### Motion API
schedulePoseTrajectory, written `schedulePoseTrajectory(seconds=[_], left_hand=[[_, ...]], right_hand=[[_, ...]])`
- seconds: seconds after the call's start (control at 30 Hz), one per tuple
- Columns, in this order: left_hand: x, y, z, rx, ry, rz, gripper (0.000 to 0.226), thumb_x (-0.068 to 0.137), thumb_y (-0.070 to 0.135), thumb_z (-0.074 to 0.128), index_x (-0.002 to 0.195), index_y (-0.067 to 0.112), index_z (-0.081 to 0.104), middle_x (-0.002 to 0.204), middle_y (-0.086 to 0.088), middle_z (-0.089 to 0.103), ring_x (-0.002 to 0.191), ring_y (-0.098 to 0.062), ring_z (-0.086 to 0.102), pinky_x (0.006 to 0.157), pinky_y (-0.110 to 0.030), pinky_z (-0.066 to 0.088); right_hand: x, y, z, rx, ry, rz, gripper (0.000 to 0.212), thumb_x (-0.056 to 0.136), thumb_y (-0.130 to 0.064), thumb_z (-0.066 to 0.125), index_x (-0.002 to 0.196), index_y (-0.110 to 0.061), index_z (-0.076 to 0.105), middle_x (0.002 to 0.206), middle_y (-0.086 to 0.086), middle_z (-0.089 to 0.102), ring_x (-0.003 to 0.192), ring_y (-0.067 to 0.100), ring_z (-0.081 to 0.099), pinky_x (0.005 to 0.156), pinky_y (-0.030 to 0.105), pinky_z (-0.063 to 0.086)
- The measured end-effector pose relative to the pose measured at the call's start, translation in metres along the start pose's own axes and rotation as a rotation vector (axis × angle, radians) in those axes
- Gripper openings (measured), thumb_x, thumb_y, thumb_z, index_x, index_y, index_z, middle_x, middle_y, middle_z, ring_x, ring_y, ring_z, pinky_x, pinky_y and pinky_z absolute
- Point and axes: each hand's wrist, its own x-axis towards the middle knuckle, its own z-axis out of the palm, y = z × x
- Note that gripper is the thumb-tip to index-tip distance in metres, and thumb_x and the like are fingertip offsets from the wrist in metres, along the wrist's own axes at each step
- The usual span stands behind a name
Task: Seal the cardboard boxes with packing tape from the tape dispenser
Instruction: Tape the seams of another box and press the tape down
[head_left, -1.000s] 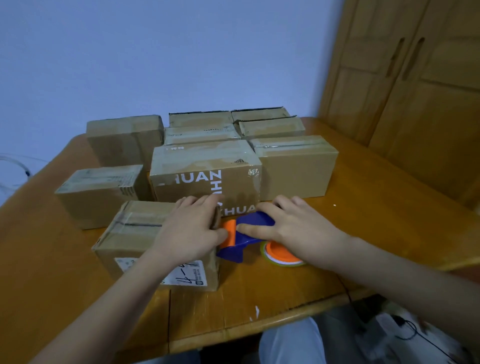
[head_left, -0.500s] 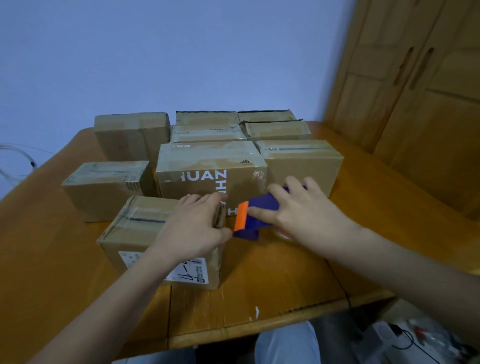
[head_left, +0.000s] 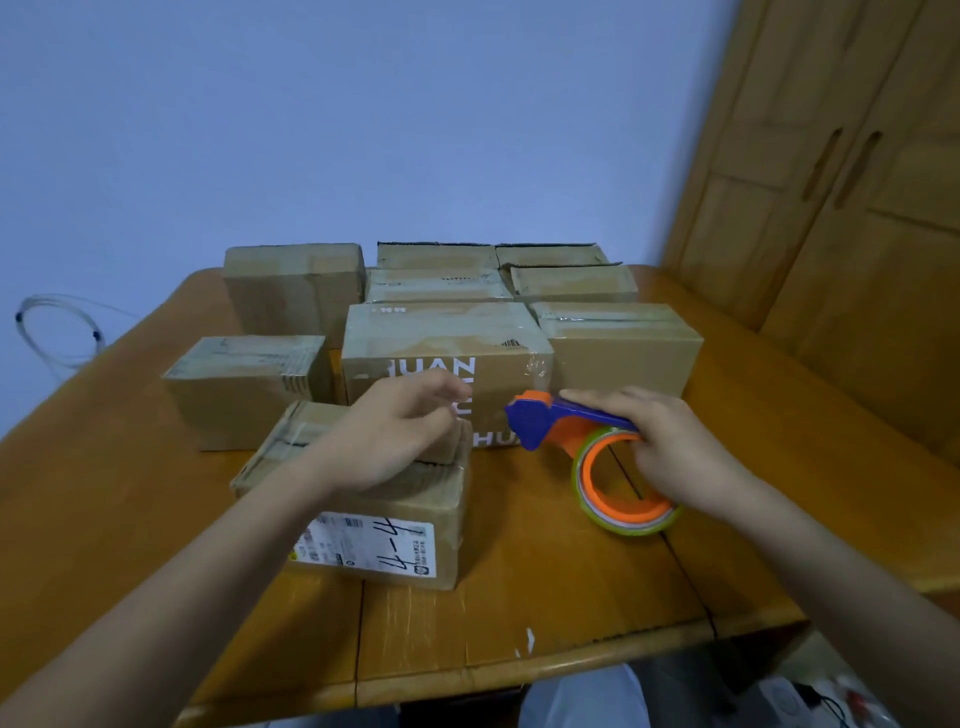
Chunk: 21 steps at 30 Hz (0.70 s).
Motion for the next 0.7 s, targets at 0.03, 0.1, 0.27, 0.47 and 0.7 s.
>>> schedulePoseTrajectory(seconds=[0.03, 0.1, 0.27, 0.47, 0.7], left_hand=[[-0.001, 0.001, -0.005, 0.089, -0.043, 0.071, 0.029, 0.096, 0.022, 0.046, 0.122, 0.019, 0.060, 0.121, 0.007, 0.059, 0.112, -0.001, 0.053, 0.095, -0.017, 0.043], [0.000, 0.000, -0.011, 0.254, -0.176, 0.189, 0.036, 0.090, 0.034, 0.046, 0.121, 0.022, 0.061, 0.129, 0.009, 0.055, 0.118, 0.002, 0.046, 0.098, -0.011, 0.037], [0.006, -0.006, -0.018, 0.421, -0.556, 0.197, 0.042, 0.092, 0.048, 0.055, 0.134, 0.041, 0.048, 0.155, 0.018, 0.019, 0.141, 0.000, 0.013, 0.113, -0.026, 0.016], [0.014, 0.002, -0.013, 0.713, -0.566, 0.193, 0.078, 0.070, 0.084, 0.028, 0.128, 0.037, 0.050, 0.141, 0.009, 0.036, 0.127, -0.012, 0.033, 0.101, -0.035, 0.037], [0.011, 0.011, 0.009, 0.903, -0.333, -0.006, 0.075, 0.072, 0.082, 0.015, 0.098, 0.023, 0.053, 0.109, 0.000, 0.049, 0.102, -0.019, 0.047, 0.070, -0.031, 0.037]], right_hand=[[-0.001, 0.000, -0.001, 0.040, 0.008, -0.002, 0.088, 0.079, 0.021, 0.046, 0.128, -0.052, 0.042, 0.117, -0.001, 0.058, 0.111, 0.014, 0.052, 0.086, 0.016, 0.044], [-0.003, 0.000, -0.003, 0.105, 0.021, 0.003, 0.089, 0.078, 0.022, 0.046, 0.124, -0.054, 0.044, 0.118, -0.007, 0.059, 0.112, 0.008, 0.052, 0.084, 0.004, 0.038], [-0.006, -0.008, -0.008, 0.354, 0.010, 0.073, 0.085, 0.081, 0.025, 0.044, 0.110, -0.055, 0.051, 0.113, -0.026, 0.059, 0.100, -0.020, 0.053, 0.080, -0.001, 0.038], [-0.006, -0.016, -0.008, 0.512, 0.013, 0.154, 0.076, 0.082, 0.022, 0.051, 0.103, -0.051, 0.054, 0.095, -0.035, 0.062, 0.096, -0.017, 0.056, 0.084, 0.004, 0.043], [-0.004, -0.025, -0.010, 0.522, 0.023, 0.173, 0.079, 0.081, 0.025, 0.048, 0.104, -0.051, 0.054, 0.102, -0.027, 0.063, 0.098, -0.012, 0.056, 0.080, 0.002, 0.042]])
